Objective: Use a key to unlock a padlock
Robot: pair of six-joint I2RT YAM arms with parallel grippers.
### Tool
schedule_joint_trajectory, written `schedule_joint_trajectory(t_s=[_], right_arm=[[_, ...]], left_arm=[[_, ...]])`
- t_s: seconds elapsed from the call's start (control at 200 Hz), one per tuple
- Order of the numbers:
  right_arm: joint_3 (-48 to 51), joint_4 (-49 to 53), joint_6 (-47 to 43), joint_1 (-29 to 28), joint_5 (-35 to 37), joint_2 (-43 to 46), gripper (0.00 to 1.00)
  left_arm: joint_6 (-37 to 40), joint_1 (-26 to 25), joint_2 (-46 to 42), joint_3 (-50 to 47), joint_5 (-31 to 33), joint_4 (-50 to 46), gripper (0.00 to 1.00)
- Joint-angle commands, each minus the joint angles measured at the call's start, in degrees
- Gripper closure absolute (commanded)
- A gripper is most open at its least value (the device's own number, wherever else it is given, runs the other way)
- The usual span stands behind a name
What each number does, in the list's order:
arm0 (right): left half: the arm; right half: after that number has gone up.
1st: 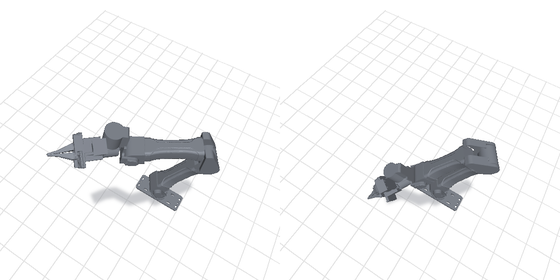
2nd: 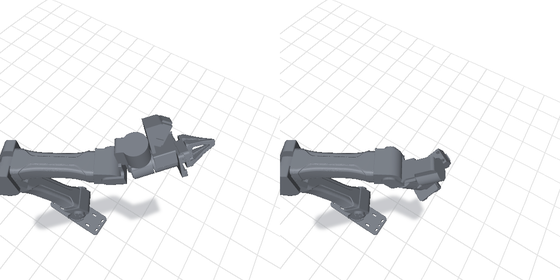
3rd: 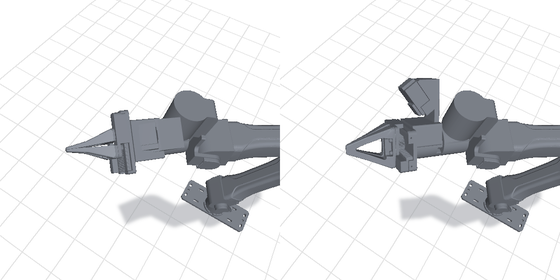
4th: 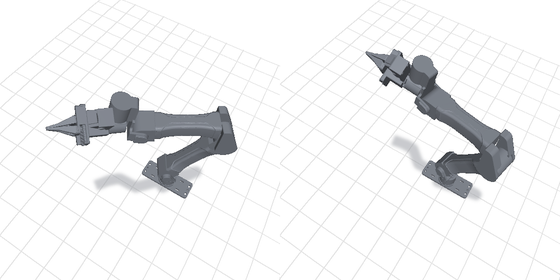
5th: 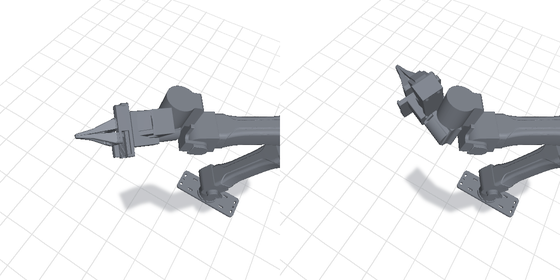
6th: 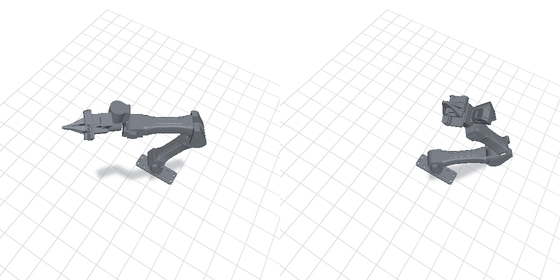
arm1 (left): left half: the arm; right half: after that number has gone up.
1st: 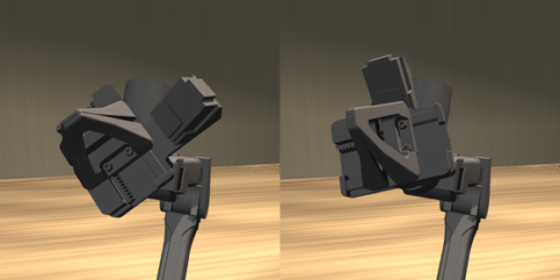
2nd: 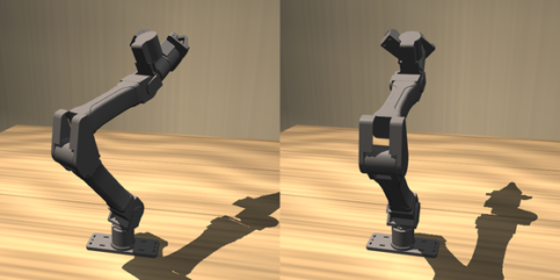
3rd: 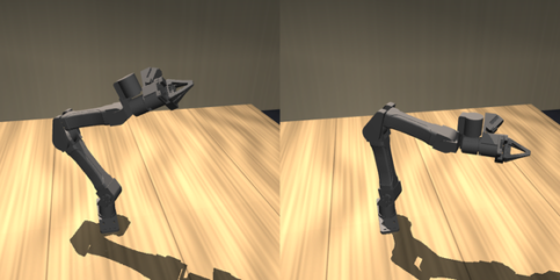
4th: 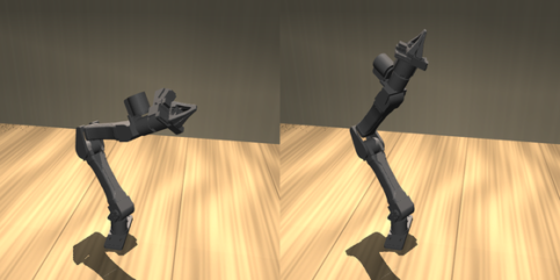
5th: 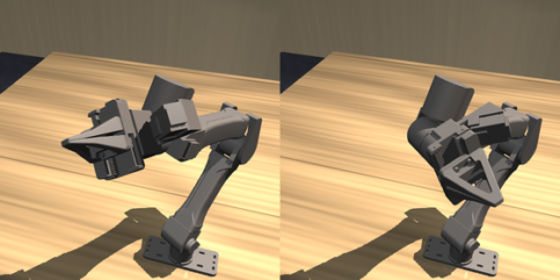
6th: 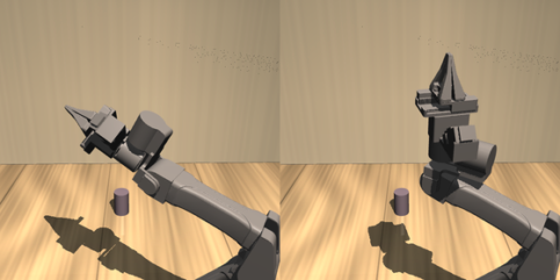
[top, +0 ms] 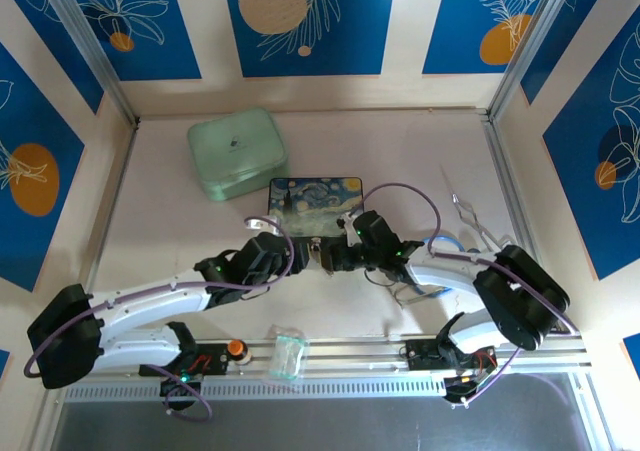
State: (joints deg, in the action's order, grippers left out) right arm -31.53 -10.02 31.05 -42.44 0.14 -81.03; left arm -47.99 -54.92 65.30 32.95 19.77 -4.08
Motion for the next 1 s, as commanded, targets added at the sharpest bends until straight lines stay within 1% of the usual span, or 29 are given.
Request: schedule_joint_trajectory(t_s=[0.0,0.14,0.205,0.265,0.3,0.41,0.435,0.53,0.59,0.675,0.71,0.875,0.926,0.996], right_arm=[[-0.95,-1.93,-0.88,-2.2,6.29,-0.45,0.46],[-1.1,-2.85,-1.99,-4.32,11.2,-0.75,0.47],[-0.77,-4.47,-2.91,-5.73,13.83,-0.79,0.5],[-0.72,-5.71,-3.82,-6.81,15.69,-1.11,0.58],[-0.94,-5.96,-3.86,-6.87,15.77,-1.52,0.62],[-1.75,-6.33,-3.7,-6.71,15.79,-3.23,0.64],[-1.91,-6.33,-3.77,-6.65,15.78,-3.69,0.67],[-1.98,-6.67,-3.41,-6.59,15.81,-5.06,0.68],[-1.65,-7.37,-3.12,-6.4,15.73,-5.61,0.74],[-1.39,-7.93,-2.5,-6.19,15.73,-5.98,0.76],[-1.26,-8.29,-2.36,-6.14,15.67,-6.02,0.79],[-1.14,-8.7,-1.97,-6.58,16.46,-6.63,0.8],[-1.17,-8.47,-1.74,-6.77,17.14,-6.89,0.86],[-1.1,-7.95,-1.2,-7.02,17.68,-7.12,0.87]], left_arm=[[0.46,0.57,-0.87,0.12,-0.13,0.25,0.15],[0.32,0.6,-0.36,-0.13,-0.37,1.02,0.16],[0.43,0.6,-0.18,0.02,-0.22,1.01,0.16],[0.61,0.6,-0.08,0.22,0.0,0.96,0.16],[0.67,0.67,-0.01,0.31,0.09,0.76,0.16],[0.79,0.69,0.22,0.41,0.01,0.83,0.16],[0.8,0.69,0.34,0.45,-0.08,0.97,0.17],[0.8,0.69,0.53,0.3,-0.35,1.03,0.17],[0.63,0.75,0.53,0.17,-0.48,1.09,0.17],[0.61,0.77,0.37,0.02,-0.43,1.31,0.17],[0.62,0.73,0.31,0.06,-0.39,1.23,0.17],[1.14,0.86,0.53,0.26,-0.07,1.23,0.18],[1.53,0.99,0.75,0.43,-0.16,1.35,0.18],[3.14,1.13,0.88,1.64,0.4,0.38,0.18]])
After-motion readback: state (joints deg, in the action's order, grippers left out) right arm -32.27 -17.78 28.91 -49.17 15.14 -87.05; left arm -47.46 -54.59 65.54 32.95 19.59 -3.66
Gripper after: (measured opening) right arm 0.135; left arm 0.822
